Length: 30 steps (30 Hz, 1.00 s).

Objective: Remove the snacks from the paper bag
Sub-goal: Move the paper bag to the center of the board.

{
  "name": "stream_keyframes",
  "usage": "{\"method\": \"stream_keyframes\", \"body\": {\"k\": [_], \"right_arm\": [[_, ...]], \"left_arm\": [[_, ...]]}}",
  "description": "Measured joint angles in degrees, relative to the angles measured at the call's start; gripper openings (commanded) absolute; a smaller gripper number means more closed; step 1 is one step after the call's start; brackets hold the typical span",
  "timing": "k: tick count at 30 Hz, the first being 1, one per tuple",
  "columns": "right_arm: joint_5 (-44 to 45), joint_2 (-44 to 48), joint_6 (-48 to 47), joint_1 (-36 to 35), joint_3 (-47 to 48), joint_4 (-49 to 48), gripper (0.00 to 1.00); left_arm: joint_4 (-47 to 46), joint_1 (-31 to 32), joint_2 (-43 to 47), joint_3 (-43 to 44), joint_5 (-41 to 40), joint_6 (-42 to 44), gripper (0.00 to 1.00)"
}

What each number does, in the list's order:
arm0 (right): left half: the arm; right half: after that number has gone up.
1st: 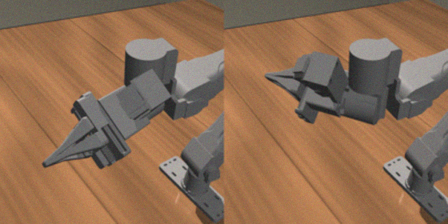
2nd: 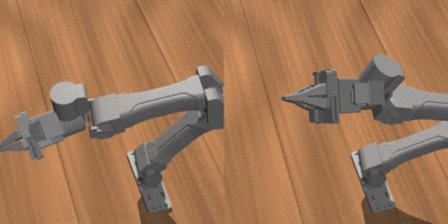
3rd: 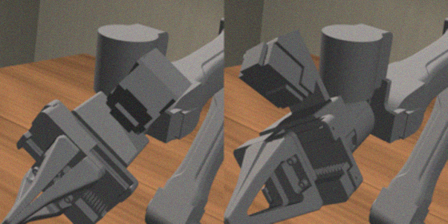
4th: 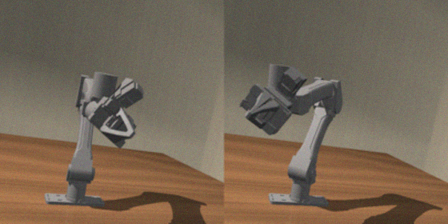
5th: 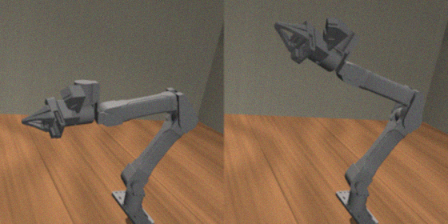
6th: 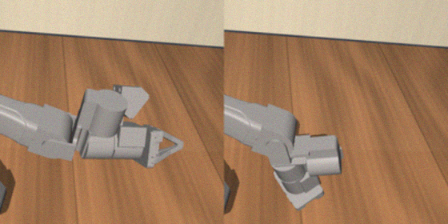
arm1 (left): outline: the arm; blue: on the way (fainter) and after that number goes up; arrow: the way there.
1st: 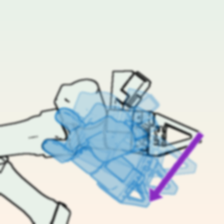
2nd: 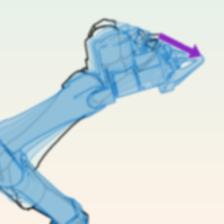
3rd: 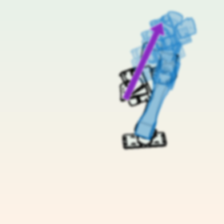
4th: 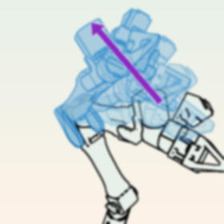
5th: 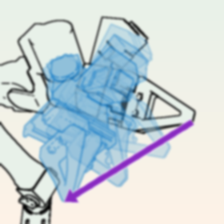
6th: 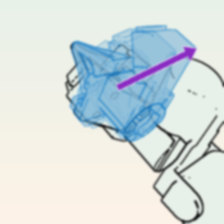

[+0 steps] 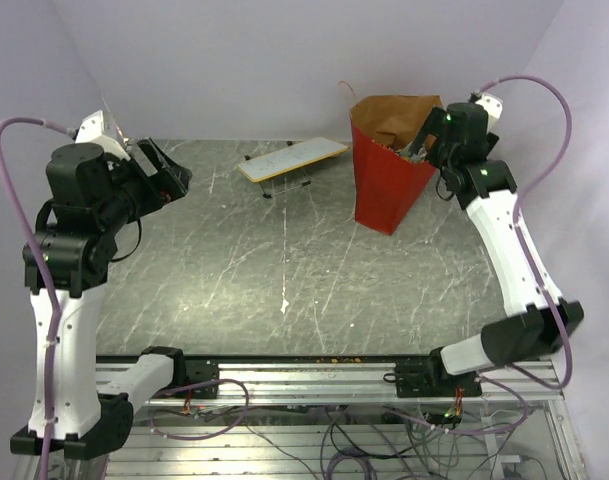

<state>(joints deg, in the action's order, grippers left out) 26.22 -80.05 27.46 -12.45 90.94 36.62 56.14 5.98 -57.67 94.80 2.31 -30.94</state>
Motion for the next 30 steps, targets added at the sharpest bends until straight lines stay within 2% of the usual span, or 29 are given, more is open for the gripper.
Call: {"method": "stream_keyframes", "body": {"k": [8,16,18,25,28,30], "right_arm": [[-2.78,-14.29,1.86,6.05,11.87,-2.49,1.00],[-7.19,-19.10,3.52,11.37,15.74,-3.78,0.93],[-8.90,-19.91,3.74,12.90,15.91,-4.44,0.86],[-21.07,-23.37,3.52,18.67,16.11,-7.72,0.42],[-27.12,-24.96,3.76,19.91,16.09,-8.07,0.30],[-29.94,-25.09,4.09,20.06,15.63,-8.22,0.17]], "left_arm": [[0.04,0.20,-3.78,-2.43,-1.01,-0.81,0.95],[-0.98,0.24,-2.95,-4.13,-1.09,-0.79,0.95],[-1.31,0.24,-2.97,-4.13,-0.90,-0.81,0.95],[-2.62,0.28,-2.45,-5.97,0.72,-1.49,0.95],[-2.69,0.28,-1.55,-6.62,1.42,-1.75,0.95],[-2.73,0.28,-0.74,-6.73,1.95,-2.10,0.95]]}}
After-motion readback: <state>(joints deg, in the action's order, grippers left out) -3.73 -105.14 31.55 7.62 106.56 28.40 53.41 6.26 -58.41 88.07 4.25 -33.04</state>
